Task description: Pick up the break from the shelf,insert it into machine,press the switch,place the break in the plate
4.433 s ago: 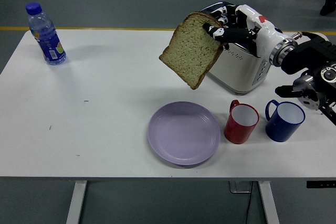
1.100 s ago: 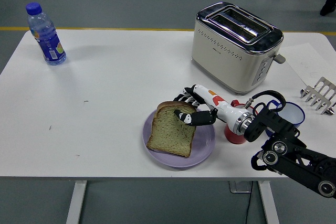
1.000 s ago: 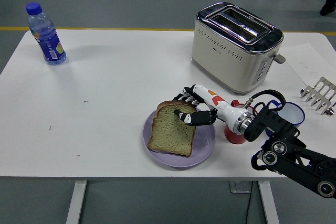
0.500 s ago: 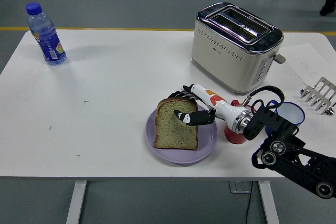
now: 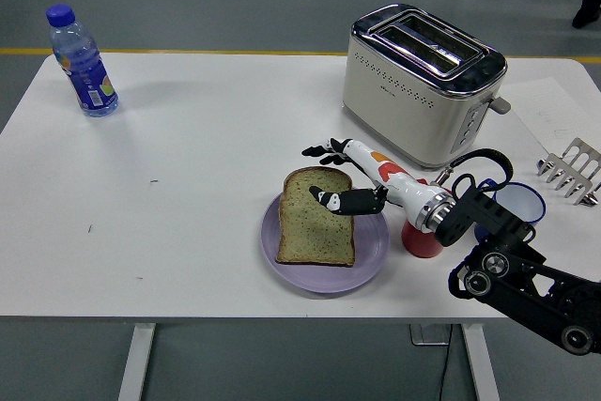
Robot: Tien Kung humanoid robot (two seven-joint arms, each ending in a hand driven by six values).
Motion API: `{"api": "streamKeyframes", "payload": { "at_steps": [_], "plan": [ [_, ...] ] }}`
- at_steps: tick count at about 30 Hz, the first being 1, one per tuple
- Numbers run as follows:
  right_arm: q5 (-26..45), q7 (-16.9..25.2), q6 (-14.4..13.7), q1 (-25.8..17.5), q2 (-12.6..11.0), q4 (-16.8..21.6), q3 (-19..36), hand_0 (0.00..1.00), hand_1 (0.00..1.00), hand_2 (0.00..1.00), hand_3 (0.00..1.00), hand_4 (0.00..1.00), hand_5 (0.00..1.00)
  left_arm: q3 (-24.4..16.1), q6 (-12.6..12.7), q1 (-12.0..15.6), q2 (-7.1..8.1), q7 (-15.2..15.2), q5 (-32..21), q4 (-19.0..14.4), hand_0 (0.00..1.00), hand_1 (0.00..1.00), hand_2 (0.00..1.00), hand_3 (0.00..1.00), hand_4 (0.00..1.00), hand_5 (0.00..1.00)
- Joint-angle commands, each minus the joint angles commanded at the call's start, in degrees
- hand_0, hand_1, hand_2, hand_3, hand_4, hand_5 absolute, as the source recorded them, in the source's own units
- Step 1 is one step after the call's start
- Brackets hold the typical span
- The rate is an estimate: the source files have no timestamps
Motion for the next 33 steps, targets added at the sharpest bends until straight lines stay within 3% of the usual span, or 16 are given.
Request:
{"api": "streamKeyframes", "payload": {
  "at_steps": [10,15,18,19,22,23,24,29,33],
  "plan": [
    [2.6,5.3,-4.3,-0.3,-0.3,1.5,1.3,0.877,0.801,0.846,0.827,0.689,0.12,-0.2,0.0,0.0,-0.02,0.0,0.1,0.0,0.665,0.63,0.681,0.618,0.441,0.915],
    [9.2,11.6,-6.1,-1.1,-0.8,3.9,4.1,0.869,0.793,0.838,0.822,0.675,0.136,-0.3,0.0,0.0,-0.03,0.0,0.2,0.0,0.665,0.63,0.682,0.618,0.442,0.915],
    [14.3,15.2,-5.7,-1.8,-1.4,6.2,6.7,0.869,0.793,0.838,0.822,0.675,0.136,-0.4,-0.1,0.1,-0.05,0.1,0.4,0.0,0.665,0.63,0.682,0.618,0.442,0.915],
    [15.9,16.0,-5.4,-2.0,-1.6,6.7,7.5,0.792,0.732,0.775,0.744,0.617,0.135,-0.5,-0.1,0.1,-0.06,0.1,0.4,0.0,0.665,0.63,0.682,0.617,0.442,0.915],
    [22.7,18.6,-3.9,-3.4,-2.6,9.5,11.9,0.792,0.732,0.775,0.744,0.617,0.135,-0.5,-0.1,0.1,-0.04,0.1,0.5,0.0,0.665,0.63,0.682,0.617,0.442,0.915],
    [24.9,19.1,-3.6,-3.9,-2.9,10.3,13.5,0.792,0.732,0.775,0.744,0.617,0.135,-0.6,-0.1,0.1,-0.05,0.1,0.7,0.0,0.665,0.63,0.682,0.617,0.442,0.915],
    [27.4,19.4,-3.4,-4.2,-3.1,10.8,15.1,0.753,0.702,0.728,0.682,0.547,0.161,-0.6,-0.1,0.1,-0.04,0.1,0.7,0.0,0.665,0.629,0.681,0.617,0.442,0.915],
    [34.9,20.2,-2.7,-6.2,-4.1,12.3,21.1,0.753,0.702,0.728,0.682,0.547,0.161,-0.6,-0.1,0.2,-0.03,0.1,0.8,0.0,0.665,0.629,0.681,0.617,0.442,0.915],
    [39.2,21.4,-2.1,-9.5,-4.4,12.5,28.9,0.743,0.699,0.722,0.672,0.549,0.201,-1.1,-0.2,0.4,-0.12,0.2,1.5,0.0,0.665,0.629,0.681,0.618,0.444,0.915]
  ]
}}
